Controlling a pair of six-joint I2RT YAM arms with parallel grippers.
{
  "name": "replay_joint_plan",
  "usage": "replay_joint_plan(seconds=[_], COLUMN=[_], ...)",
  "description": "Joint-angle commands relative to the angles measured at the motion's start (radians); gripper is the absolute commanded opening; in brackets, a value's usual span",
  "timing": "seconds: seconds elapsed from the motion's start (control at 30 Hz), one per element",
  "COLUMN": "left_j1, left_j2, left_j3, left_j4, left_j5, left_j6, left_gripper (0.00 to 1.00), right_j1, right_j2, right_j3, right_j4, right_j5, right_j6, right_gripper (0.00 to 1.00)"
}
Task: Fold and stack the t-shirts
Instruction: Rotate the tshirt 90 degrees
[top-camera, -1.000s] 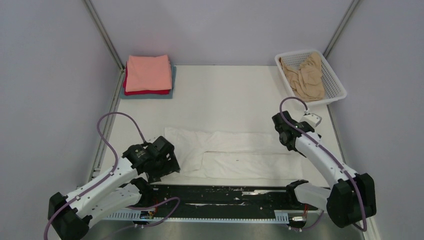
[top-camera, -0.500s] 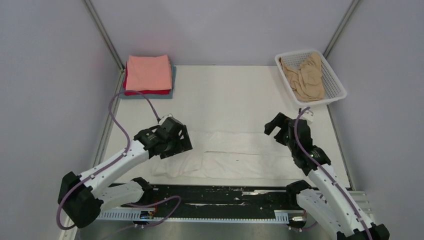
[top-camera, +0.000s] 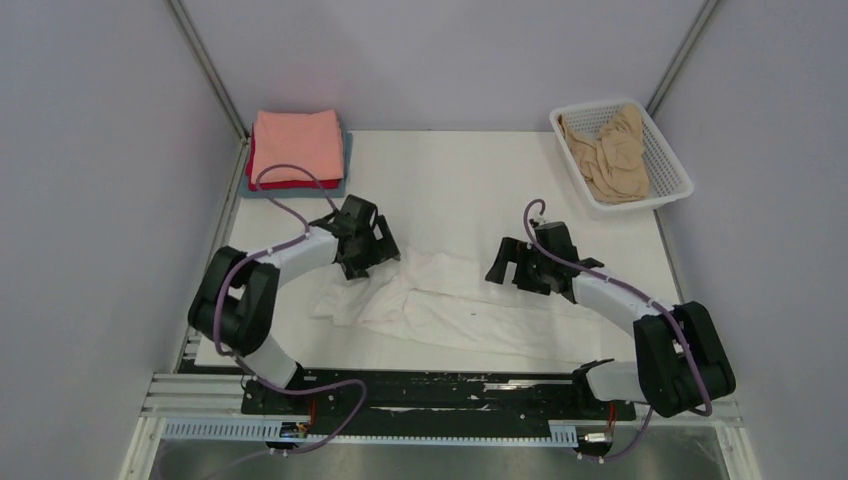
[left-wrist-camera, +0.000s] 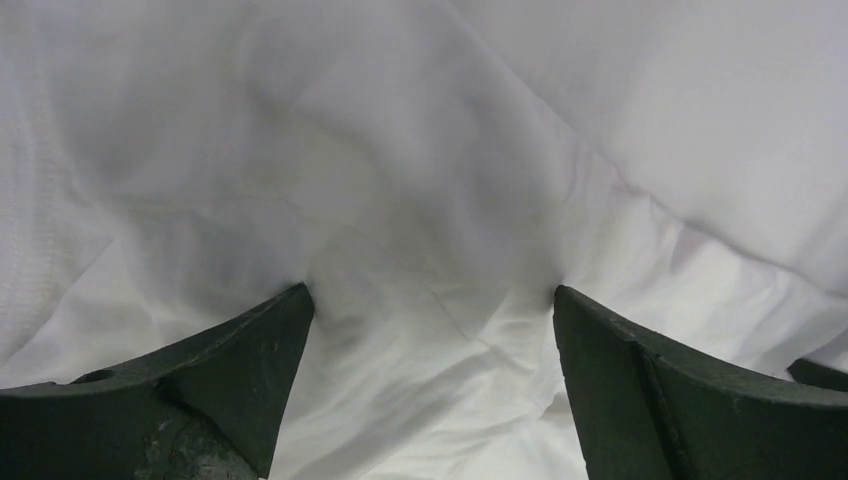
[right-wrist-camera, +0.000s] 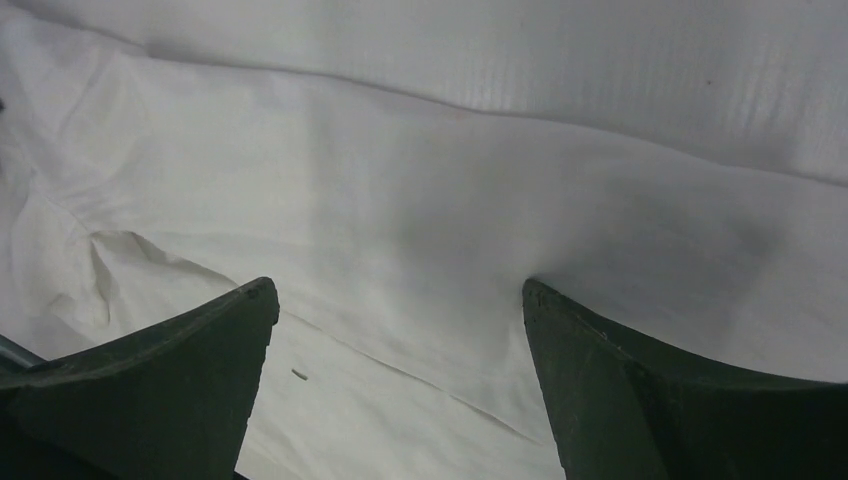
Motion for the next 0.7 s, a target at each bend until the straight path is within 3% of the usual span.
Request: replay_joint_plan(seconds=[0.0,0.17,0.23,0.27,0.3,0.43,0.53,0.67], left_j1=[0.077,0.128,0.153,0.168,0.175,0.204,0.228,0.245], left_j2=[0.273,0.595,0.726,0.777,0.874,1.085,1.159,1.163], left_j3=[0.176,0.652,0.873,0.952,1.112,1.482,1.612,1.582], left_j4=[0.126,-0.026,-0.099,-0.122,-0.192,-0.334,-0.339,-0.221], left_j5=[0.063,0.165,0.341,0.497,0.537,0.594,0.777,0.711], left_j6=[0.091,0.224,0.313,0.353,0.397,0.440,0.442,0.397], left_gripper=[1.00,1.00,1.00,1.00,1.00,1.00,1.00,1.00], right_j1=[-0.012,-0.016,-0.005,0.005,0.021,0.110,0.201,0.314], right_j2=[0.072,0.129,0.146,0.153,0.163,0.204,0.254,0.351], right_j3=[0.073,0.079,0.067,0.060,0.052,0.009,0.009,0.101], right_j4=[0.073,0.072,0.074,0.075,0.075,0.123,0.192,0.243], right_j5=[-0.030,-0.076,-0.129,-0.155,-0.188,-0.336,-0.422,-0.462], right_j6=[-0.052,-0.043,-0.034,-0.031,-0.025,0.021,0.069,0.093], right_gripper=[1.00,1.00,1.00,1.00,1.00,1.00,1.00,1.00])
